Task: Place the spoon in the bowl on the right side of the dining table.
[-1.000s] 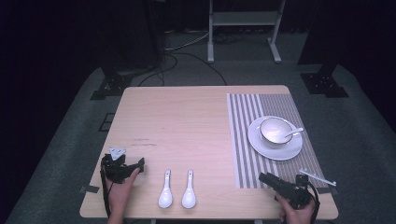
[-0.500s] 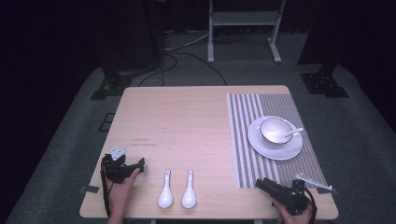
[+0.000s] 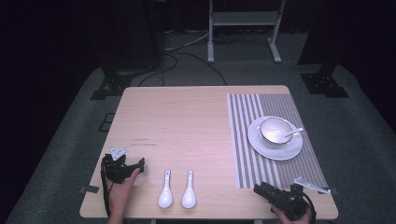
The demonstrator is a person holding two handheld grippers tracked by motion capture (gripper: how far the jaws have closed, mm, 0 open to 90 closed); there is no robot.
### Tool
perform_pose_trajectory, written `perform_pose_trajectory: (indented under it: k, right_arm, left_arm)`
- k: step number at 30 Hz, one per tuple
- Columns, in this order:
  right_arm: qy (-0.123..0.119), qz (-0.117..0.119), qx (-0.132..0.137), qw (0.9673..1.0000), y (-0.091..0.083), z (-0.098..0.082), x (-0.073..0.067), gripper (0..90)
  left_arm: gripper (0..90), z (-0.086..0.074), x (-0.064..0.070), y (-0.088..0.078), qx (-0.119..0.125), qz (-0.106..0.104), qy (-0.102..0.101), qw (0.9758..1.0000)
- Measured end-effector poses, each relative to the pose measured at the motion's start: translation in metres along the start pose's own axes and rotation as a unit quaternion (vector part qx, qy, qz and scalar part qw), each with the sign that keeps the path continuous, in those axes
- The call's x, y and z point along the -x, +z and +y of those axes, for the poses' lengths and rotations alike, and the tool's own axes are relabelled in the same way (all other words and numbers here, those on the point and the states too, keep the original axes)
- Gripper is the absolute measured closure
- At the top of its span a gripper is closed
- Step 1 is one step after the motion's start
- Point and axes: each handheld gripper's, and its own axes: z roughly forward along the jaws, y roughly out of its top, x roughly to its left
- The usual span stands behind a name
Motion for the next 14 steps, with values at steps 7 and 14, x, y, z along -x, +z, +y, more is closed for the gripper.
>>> perform_pose_trajectory:
  k: [7,14]
  right_arm:
    - [-0.002,0.020,0.000,0.9998,-0.0010,-0.0029,0.0011,40.8]
    - [-0.002,0.027,-0.002,0.9996,0.0004,-0.0040,0.0025,40.7]
  left_arm:
    - [5.1,-0.0001,0.0002,-0.0002,-0.001,0.000,0.001,1.0000]
    - [5.1,-0.0001,0.0000,-0.0001,-0.001,-0.001,0.000,1.0000]
